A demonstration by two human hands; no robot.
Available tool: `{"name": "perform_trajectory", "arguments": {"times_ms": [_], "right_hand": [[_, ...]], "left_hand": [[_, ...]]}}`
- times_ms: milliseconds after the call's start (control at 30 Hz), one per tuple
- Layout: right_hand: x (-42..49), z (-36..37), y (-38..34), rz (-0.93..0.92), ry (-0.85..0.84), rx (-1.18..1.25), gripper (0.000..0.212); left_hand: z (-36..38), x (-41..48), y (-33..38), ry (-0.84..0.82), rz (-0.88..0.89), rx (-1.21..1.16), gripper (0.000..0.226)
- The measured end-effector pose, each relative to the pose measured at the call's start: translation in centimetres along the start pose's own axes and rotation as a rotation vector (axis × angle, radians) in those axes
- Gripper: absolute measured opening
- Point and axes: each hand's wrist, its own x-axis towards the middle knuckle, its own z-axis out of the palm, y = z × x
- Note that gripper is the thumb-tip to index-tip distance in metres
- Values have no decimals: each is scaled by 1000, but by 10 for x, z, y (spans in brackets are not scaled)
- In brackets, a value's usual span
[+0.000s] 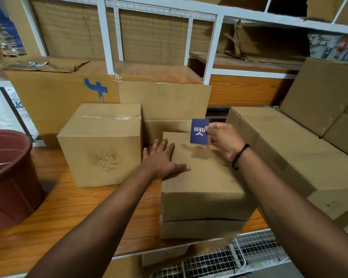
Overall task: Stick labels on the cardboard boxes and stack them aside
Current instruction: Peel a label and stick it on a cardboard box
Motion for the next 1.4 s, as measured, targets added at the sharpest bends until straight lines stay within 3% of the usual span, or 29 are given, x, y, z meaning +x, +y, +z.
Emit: {"name": "perform_trajectory", "arguments": {"times_ms": [100, 167, 267, 367, 467, 600, 733, 967, 1133, 1233, 1333, 1400], "right_hand": [[-7, 3, 11, 89, -22, 48, 8], [-12, 8, 16, 122, -13, 86, 7], [-19, 16, 21, 128, -61, 109, 9], [-25, 20, 16, 143, -167, 126, 18], [-22, 18, 4, 173, -220, 90, 35], [-4, 33, -8, 39, -307, -33, 25], [-3, 99, -11, -58, -539, -148, 25], [-19, 229, -14, 135, -663, 28, 37], [-15, 326, -13, 156, -626, 67, 33], [-13, 385, -15, 184, -624, 28, 25], [-10, 443, -16, 261, -636, 36, 14], [-3, 475, -12, 249, -615, -22, 10]], "left_hand": [[-4, -7, 4, 347, 100, 120, 107], [-4, -11, 2, 614, 318, 182, 97], [-2, -7, -3, 783, 639, 291, 62], [-9, -11, -5, 924, 744, 234, 23], [-22, -30, -1, 966, 540, -80, 14], [-43, -47, -10, 835, -28, -923, 11], [-52, -72, -34, 842, -214, -1156, 7], [-81, -135, -109, 949, -341, -983, 13], [-113, -206, -207, 1055, -489, -242, 22], [-127, -238, -268, 903, -503, -12, 29], [-125, -249, -311, 659, -492, 66, 40], [-119, -249, -328, 596, -439, 117, 39]]}}
